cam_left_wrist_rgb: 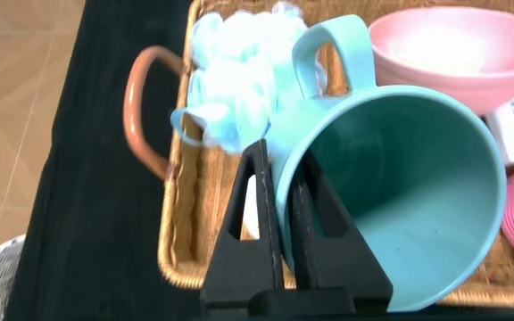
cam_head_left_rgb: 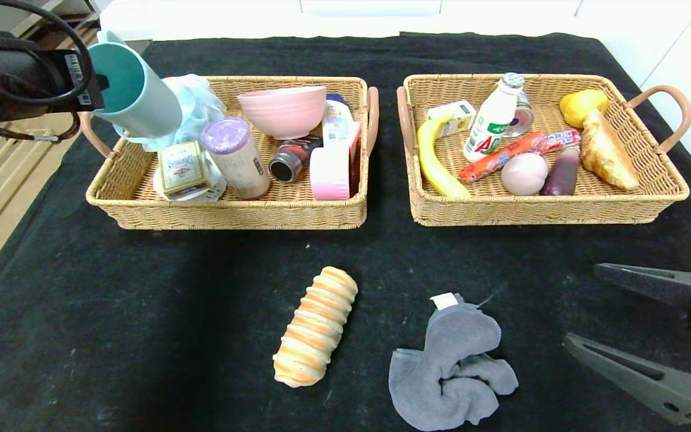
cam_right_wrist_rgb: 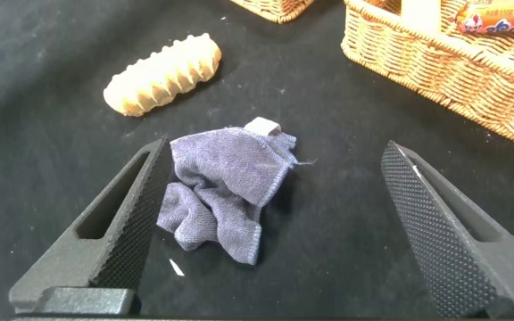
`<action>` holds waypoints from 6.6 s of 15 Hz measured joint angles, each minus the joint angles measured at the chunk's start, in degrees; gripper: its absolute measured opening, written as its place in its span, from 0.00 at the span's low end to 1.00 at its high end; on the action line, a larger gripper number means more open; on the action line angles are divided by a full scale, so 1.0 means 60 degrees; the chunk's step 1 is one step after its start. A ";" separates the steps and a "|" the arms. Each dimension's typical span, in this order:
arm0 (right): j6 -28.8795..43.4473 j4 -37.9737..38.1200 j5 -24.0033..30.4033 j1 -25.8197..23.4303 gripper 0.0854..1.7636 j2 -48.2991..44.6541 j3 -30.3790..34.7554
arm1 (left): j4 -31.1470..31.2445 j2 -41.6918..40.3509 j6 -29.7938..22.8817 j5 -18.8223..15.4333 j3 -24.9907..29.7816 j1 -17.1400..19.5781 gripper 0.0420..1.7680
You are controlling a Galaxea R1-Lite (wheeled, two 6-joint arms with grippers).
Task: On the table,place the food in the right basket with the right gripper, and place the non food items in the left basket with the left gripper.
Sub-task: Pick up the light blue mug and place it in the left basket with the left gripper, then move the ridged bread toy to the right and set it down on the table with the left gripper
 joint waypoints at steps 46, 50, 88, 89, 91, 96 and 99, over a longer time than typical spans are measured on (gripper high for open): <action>-0.0022 0.0045 0.0004 -0.0002 0.97 0.0018 0.0037 | 0.0252 -0.2337 -0.0134 -0.0106 0.4183 -0.4632 0.95; -0.0030 0.0063 0.0004 -0.0006 0.97 0.0041 0.0037 | 0.0264 -0.1873 -0.0201 0.0061 0.4358 -0.5274 0.96; -0.0171 0.0022 -0.0203 0.0008 0.97 0.0000 0.0152 | 0.0230 0.1304 -0.0630 0.1347 0.4732 -0.6910 0.18; -0.0175 0.0018 -0.0199 0.0012 0.97 -0.0004 0.0156 | 0.0234 0.1310 -0.0630 0.1347 0.4740 -0.6910 0.18; -0.0171 0.0018 -0.0203 0.0012 0.97 -0.0004 0.0156 | 0.0234 0.1310 -0.0630 0.1347 0.4740 -0.6914 0.18; -0.0146 0.0242 -0.0199 -0.0002 0.97 -0.0372 0.0033 | 0.0165 0.1099 -0.0685 0.1369 0.4517 -0.7026 0.16; -0.0120 0.1331 -0.0211 -0.0002 0.97 -0.0786 -0.0313 | 0.0140 0.0878 -0.0906 0.1272 0.4041 -0.7347 0.16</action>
